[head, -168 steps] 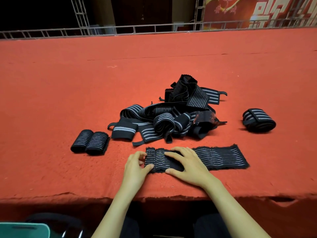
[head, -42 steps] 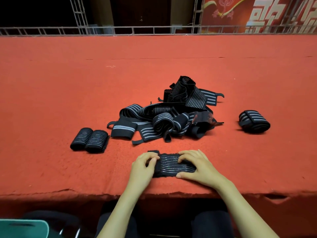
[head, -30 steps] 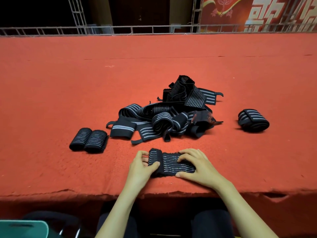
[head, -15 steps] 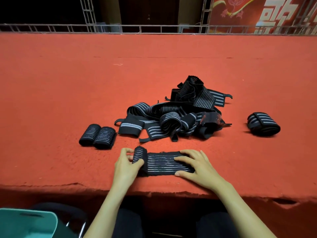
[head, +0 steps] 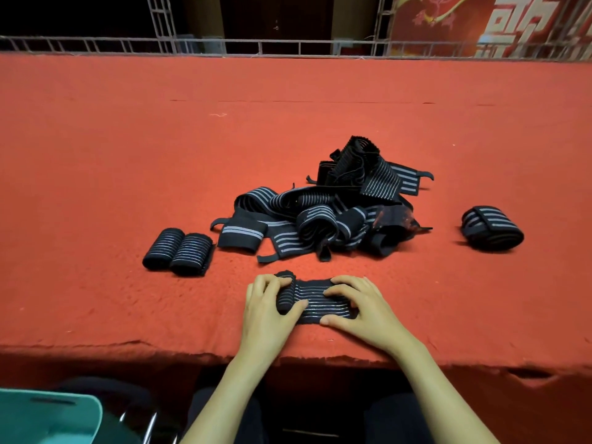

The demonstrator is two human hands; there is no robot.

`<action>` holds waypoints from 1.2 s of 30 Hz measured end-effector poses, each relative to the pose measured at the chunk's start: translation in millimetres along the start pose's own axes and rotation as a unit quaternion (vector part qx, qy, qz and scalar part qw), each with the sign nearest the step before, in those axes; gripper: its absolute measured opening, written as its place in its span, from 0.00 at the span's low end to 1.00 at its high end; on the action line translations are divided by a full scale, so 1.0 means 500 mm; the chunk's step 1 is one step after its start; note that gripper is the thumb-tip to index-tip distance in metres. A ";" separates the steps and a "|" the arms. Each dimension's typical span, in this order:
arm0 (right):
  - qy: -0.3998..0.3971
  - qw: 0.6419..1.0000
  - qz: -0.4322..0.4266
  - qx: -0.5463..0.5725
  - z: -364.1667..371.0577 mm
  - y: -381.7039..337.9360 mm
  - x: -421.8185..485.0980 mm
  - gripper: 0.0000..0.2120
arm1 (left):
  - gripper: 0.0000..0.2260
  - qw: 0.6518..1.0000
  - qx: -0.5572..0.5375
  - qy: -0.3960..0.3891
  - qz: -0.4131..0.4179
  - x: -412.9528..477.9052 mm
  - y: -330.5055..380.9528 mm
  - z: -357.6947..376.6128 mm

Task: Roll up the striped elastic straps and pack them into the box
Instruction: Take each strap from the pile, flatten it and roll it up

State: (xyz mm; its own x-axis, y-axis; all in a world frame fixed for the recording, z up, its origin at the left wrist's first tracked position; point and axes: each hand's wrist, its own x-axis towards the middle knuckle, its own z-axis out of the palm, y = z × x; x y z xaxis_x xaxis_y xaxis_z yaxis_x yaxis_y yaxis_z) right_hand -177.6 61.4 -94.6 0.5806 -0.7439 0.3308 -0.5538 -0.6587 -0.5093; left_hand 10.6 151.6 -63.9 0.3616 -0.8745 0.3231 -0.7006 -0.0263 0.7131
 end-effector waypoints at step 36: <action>0.120 0.966 0.221 0.062 0.004 -0.004 0.036 0.11 | 0.21 0.984 -0.057 -0.086 -0.148 0.011 0.028 0.006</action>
State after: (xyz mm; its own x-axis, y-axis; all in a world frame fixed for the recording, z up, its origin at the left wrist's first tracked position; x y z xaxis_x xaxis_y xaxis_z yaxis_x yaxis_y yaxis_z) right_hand -164.7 49.6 -89.2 0.1398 -0.9639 0.2264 -0.6311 -0.2630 -0.7298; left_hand 1.2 145.1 -54.0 0.4236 -0.9058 -0.0113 -0.5040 -0.2461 0.8279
